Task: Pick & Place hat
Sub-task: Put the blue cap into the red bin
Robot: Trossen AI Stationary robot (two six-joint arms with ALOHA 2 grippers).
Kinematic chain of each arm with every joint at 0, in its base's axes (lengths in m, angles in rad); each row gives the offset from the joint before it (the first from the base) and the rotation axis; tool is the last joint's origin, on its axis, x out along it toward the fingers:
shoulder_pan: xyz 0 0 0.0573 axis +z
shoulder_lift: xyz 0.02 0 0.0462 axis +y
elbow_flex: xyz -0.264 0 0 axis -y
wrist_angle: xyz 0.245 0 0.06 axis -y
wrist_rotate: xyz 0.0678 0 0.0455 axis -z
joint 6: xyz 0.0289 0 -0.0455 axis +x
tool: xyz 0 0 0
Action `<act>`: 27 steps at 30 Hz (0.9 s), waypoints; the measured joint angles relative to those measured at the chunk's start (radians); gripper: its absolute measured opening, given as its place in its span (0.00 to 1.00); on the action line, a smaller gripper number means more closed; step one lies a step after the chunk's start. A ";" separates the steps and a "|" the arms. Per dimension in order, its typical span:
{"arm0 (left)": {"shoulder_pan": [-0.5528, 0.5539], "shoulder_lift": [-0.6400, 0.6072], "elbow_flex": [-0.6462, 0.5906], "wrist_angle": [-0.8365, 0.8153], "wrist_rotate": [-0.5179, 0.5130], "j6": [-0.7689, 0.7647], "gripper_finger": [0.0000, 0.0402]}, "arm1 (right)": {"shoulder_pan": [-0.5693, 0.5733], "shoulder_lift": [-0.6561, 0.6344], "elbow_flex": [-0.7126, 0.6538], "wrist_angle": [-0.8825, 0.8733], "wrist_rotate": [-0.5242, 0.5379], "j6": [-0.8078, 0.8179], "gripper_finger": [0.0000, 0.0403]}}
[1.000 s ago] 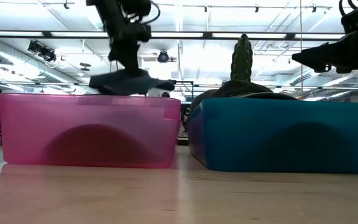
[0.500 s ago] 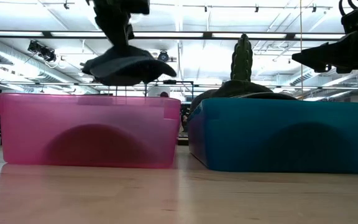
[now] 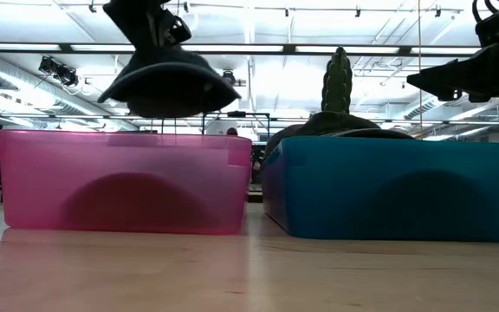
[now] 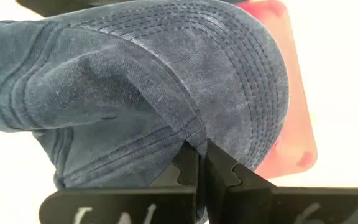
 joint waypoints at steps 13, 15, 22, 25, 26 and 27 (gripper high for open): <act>-0.034 0.158 0.000 0.023 0.039 0.107 0.01 | 0.000 0.000 0.000 0.000 0.000 0.000 0.50; -0.035 0.176 0.000 0.024 0.049 0.112 0.01 | 0.000 0.000 0.000 0.000 0.000 0.000 0.50; -0.034 0.220 0.000 0.056 0.089 0.153 0.01 | 0.000 0.000 0.000 0.000 0.000 0.000 0.50; -0.034 0.235 0.000 0.080 0.090 0.166 0.01 | 0.000 0.000 0.000 0.000 0.000 0.000 0.50; -0.034 0.242 0.000 0.085 0.090 0.167 0.01 | 0.000 0.000 0.000 0.000 0.000 0.000 0.50; -0.034 0.246 0.000 0.090 0.090 0.168 0.01 | 0.000 0.000 0.000 0.000 0.000 0.000 0.50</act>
